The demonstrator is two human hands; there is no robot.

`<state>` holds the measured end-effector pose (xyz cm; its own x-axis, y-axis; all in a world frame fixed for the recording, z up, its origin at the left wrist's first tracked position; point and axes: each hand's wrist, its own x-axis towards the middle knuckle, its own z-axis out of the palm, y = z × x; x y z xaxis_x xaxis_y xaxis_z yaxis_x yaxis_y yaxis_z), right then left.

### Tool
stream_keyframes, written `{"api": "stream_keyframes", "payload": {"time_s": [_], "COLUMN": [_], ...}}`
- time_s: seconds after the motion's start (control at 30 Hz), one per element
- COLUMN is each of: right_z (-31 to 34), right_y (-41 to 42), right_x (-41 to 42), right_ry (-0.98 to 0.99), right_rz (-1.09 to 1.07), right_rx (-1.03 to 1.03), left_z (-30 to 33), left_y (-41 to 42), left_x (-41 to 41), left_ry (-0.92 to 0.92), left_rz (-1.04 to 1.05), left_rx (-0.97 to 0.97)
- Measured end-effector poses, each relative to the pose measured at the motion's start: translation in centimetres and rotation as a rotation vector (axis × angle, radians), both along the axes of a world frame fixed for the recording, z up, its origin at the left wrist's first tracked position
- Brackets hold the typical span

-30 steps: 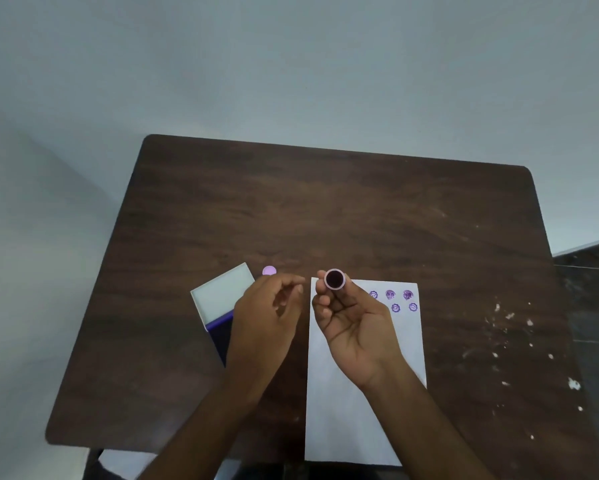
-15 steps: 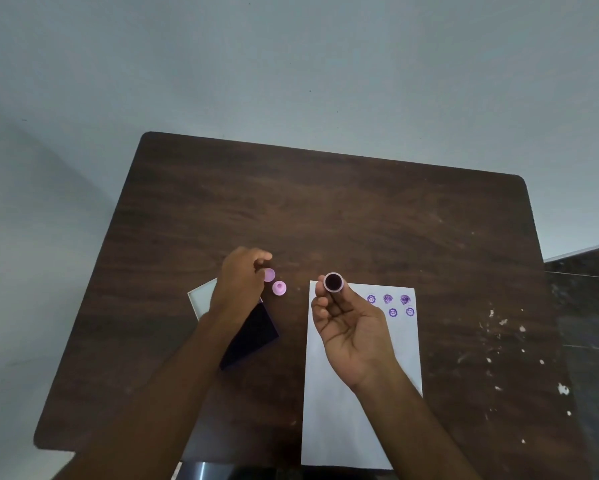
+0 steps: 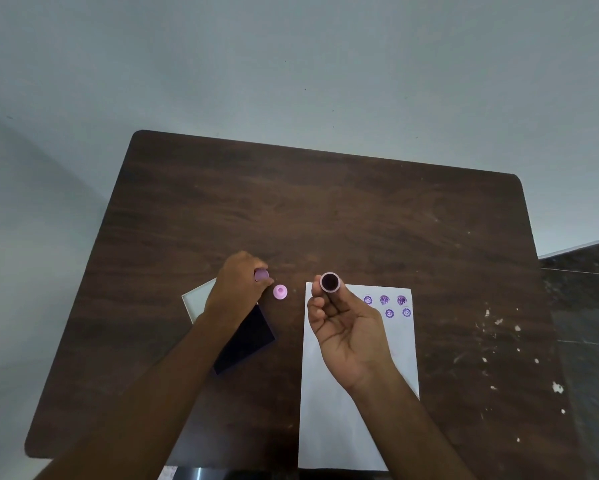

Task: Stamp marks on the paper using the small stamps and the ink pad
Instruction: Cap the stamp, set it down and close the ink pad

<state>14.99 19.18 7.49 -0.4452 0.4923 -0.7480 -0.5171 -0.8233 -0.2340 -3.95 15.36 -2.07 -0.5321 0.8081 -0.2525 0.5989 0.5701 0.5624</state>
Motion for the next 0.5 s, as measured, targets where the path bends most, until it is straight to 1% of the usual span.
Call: {"api": "stream_keyframes", "payload": {"time_s": [0.07, 0.13, 0.17, 0.23, 0.27, 0.3, 0.43, 0.5], "right_z": [0.1, 0.1, 0.1, 0.2, 0.2, 0.3, 0.5, 0.6], "right_y": [0.0, 0.1, 0.1, 0.1, 0.1, 0.1, -0.2, -0.2], "right_x": [-0.1, -0.1, -0.2, -0.2, -0.2, -0.2, -0.1, 0.0], "right_ry": [-0.001, -0.004, -0.006, -0.005, -0.006, -0.009, -0.026, -0.023], "right_rz": [0.002, 0.001, -0.001, -0.003, 0.001, 0.008, 0.022, 0.024], "right_rx": [0.002, 0.007, 0.009, 0.015, 0.023, 0.030, 0.048, 0.056], "left_z": [1.0, 2.9, 3.8, 5.5, 6.4, 7.1, 8.7, 9.1], "left_y": [-0.2, -0.3, -0.5, -1.0, -1.2, -1.5, -2.2, -2.3], "left_x": [0.3, 1.0, 1.4, 2.5, 3.0, 3.5, 4.8, 4.9], "left_ry": [-0.090, -0.243, -0.361, -0.681, -0.818, -0.904, -1.038, -1.135], "left_rz": [0.128, 0.297, 0.368, 0.469, 0.486, 0.481, 0.426, 0.440], "left_rx": [0.053, 0.113, 0.167, 0.287, 0.314, 0.315, 0.251, 0.246]}}
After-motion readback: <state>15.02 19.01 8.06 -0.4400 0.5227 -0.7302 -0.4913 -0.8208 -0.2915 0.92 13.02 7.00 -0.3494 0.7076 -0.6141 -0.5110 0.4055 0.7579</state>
